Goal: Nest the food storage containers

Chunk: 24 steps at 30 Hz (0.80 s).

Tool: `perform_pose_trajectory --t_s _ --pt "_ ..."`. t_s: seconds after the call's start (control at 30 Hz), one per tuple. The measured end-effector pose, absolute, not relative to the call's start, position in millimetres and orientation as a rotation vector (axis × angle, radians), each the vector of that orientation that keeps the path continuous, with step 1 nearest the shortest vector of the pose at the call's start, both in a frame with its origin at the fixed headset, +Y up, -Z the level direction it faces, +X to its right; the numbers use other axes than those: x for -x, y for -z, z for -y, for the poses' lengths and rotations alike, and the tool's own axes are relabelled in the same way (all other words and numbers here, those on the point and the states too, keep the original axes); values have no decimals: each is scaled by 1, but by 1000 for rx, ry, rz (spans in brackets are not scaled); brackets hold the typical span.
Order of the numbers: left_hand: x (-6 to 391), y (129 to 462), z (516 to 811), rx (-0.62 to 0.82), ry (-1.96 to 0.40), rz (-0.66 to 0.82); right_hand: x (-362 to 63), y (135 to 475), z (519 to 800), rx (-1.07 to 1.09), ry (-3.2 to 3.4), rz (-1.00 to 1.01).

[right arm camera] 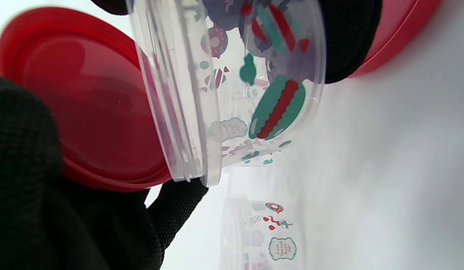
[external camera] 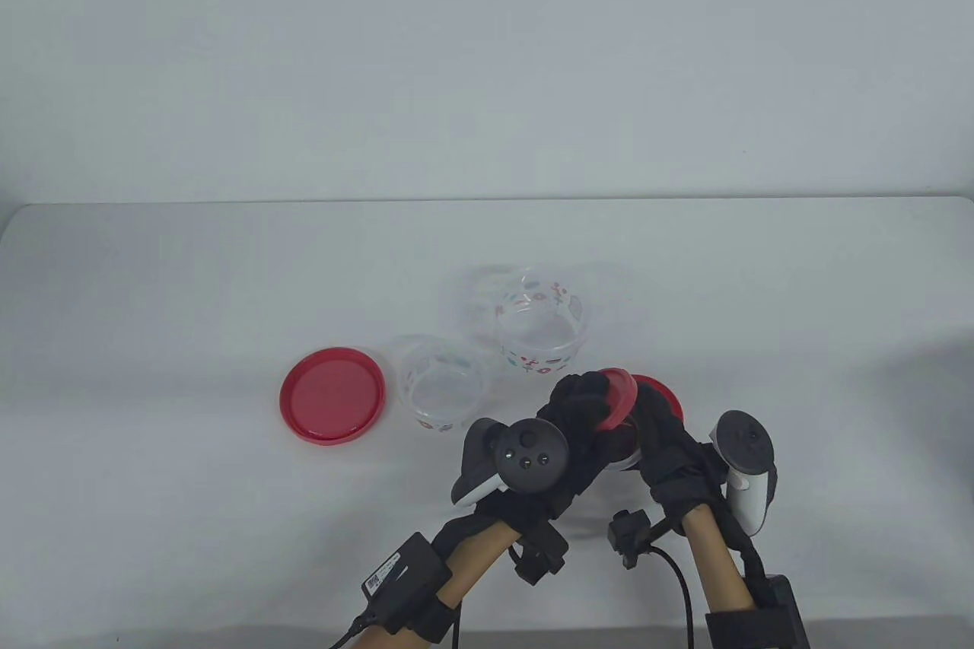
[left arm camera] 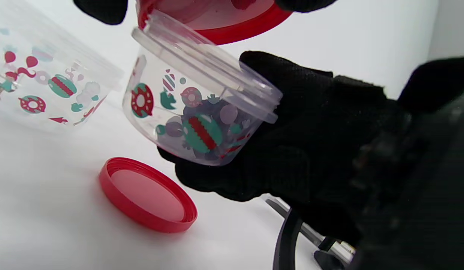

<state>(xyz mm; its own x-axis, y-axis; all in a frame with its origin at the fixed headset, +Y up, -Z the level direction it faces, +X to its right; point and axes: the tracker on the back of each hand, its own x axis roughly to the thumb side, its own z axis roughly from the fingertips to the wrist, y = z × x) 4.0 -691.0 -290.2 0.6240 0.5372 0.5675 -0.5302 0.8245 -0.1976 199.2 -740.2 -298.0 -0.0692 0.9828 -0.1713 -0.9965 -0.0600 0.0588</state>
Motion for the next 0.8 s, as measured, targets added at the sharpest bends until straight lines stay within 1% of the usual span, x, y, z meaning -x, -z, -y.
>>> perform_pose_trajectory --t_s 0.13,0.3,0.4,0.57,0.8 --pt "-7 287 691 -8 -543 666 -197 297 742 90 -1603 -190" --pt "-7 286 692 -11 -543 662 -195 296 745 99 -1514 -197" --pt "-7 286 693 -18 -523 657 -194 296 747 99 -1441 -235" --pt "-6 288 696 6 -504 639 -192 295 750 83 -1272 -300" --pt "-4 289 698 15 -484 627 -193 296 750 55 -1282 -304"
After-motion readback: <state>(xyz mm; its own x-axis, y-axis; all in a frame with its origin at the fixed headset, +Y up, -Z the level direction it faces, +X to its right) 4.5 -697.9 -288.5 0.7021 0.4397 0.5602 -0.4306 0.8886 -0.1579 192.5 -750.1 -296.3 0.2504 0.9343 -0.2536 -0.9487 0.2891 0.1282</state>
